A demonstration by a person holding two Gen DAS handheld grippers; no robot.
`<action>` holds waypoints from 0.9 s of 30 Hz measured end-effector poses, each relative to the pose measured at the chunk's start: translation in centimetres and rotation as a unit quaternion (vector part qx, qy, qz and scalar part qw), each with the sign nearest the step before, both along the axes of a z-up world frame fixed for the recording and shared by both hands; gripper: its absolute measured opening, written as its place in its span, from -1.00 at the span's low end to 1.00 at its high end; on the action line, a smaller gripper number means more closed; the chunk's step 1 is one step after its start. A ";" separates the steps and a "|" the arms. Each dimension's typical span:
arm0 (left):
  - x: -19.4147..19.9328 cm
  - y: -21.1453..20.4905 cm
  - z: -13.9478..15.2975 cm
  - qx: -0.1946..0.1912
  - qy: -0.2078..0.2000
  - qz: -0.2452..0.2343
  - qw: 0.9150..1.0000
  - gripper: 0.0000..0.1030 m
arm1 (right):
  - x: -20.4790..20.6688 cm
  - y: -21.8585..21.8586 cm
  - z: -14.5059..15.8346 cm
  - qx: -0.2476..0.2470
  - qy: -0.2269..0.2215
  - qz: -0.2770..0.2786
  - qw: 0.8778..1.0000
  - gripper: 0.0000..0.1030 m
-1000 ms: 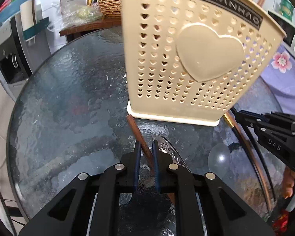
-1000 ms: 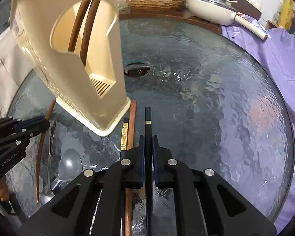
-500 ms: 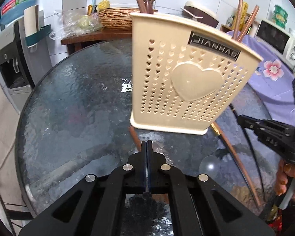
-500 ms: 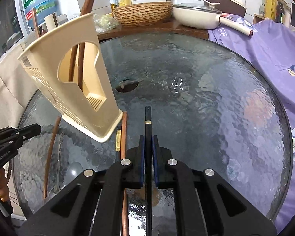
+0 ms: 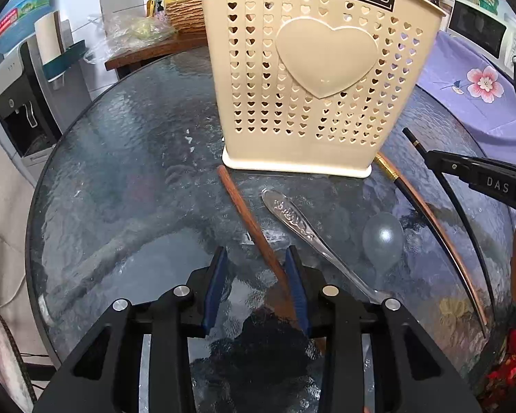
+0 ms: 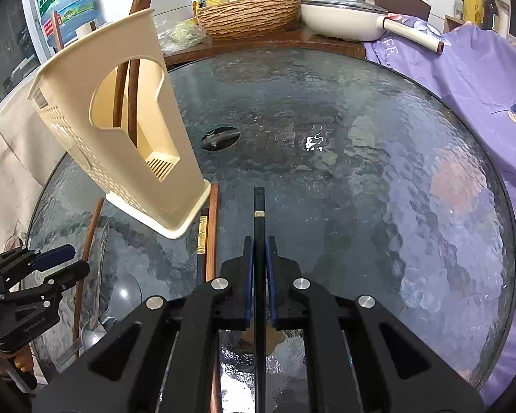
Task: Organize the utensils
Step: 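Close the left tool on the wooden chopstick and raise it upright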
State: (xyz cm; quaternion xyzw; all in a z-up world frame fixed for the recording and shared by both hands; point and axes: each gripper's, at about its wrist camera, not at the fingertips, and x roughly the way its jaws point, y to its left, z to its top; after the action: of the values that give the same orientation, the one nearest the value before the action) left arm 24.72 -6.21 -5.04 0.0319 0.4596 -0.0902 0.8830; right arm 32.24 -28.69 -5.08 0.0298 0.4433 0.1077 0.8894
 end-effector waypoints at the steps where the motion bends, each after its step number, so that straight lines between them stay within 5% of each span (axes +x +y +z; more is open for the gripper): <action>1: -0.1 0.1 0.0 -0.007 0.002 0.001 1.000 -0.34 | 0.0 0.0 0.0 -0.001 0.000 0.000 1.000 -0.85; 10: 1.6 -0.8 0.1 0.020 -0.001 0.008 1.000 -0.34 | 0.2 0.3 -0.6 0.000 0.008 -0.004 1.000 -0.85; 21: 4.3 -0.5 0.3 0.024 0.004 0.017 1.000 -0.76 | 0.3 0.4 -0.1 0.002 -0.007 0.000 1.000 -0.85; 27: 4.5 0.4 0.3 0.003 0.003 0.029 1.000 -0.81 | -0.4 0.3 0.3 0.006 -0.022 -0.005 1.000 -0.85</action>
State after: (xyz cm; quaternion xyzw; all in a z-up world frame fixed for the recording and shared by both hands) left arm 29.23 -5.83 -4.70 0.0208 0.4634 -0.0628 0.8837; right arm 31.88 -28.35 -4.79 0.0353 0.4226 0.1071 0.8993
